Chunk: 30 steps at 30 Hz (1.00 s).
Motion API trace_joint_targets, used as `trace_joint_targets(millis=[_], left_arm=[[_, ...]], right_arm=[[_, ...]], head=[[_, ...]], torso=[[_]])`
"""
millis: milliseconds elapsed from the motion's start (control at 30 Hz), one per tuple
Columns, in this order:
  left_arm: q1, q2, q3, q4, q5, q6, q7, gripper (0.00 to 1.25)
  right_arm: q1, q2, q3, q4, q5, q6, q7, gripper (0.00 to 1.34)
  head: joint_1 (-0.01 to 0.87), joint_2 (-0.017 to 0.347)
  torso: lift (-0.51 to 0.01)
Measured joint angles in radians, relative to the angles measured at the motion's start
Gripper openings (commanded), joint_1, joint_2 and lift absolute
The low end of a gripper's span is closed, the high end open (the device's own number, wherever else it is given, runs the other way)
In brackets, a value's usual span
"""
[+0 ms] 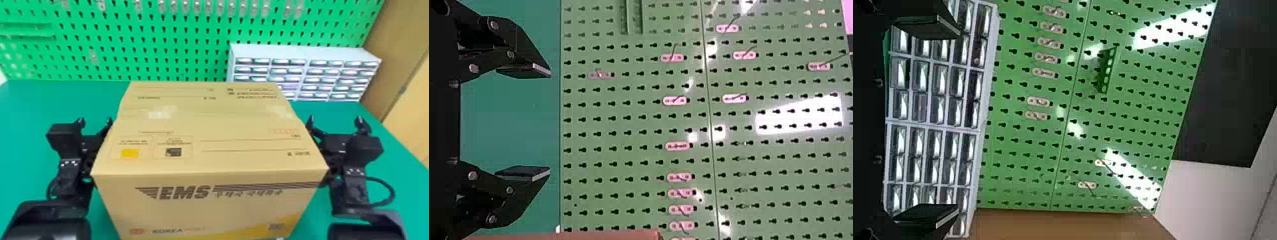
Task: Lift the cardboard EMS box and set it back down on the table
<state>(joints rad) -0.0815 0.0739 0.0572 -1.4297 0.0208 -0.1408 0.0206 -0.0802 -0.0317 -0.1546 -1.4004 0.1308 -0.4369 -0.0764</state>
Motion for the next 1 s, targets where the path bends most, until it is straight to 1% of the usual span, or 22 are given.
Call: trace_joint_targets(millis=[267,400,733,1000], left_arm=[[-0.007,0.0,-0.048,0.0,0.01,0.009,-0.013,0.7],[-0.009,0.0,-0.056,0.0,0.012,0.01,-0.013,0.7],[-0.01,0.0,-0.063,0.0,0.016,0.01,-0.013,0.7],[-0.02,0.0,-0.059,-0.002,0.025,0.01,-0.013,0.7]], right_arm=[[-0.018,0.002,0.037,0.026,-0.002,-0.009,-0.003,1.26],[-0.021,0.002,0.049,0.031,-0.002,-0.011,-0.003,1.26],[-0.019,0.0,0.052,0.032,-0.002,-0.013,-0.003,1.26],[-0.024,-0.007,0.046,0.03,-0.002,-0.014,-0.003,1.26]], head=[[0.678,-0.014],[0.678,-0.014],[0.678,-0.014],[0.678,-0.014]], torso=[[-0.092],[-0.092],[-0.092],[-0.092]])
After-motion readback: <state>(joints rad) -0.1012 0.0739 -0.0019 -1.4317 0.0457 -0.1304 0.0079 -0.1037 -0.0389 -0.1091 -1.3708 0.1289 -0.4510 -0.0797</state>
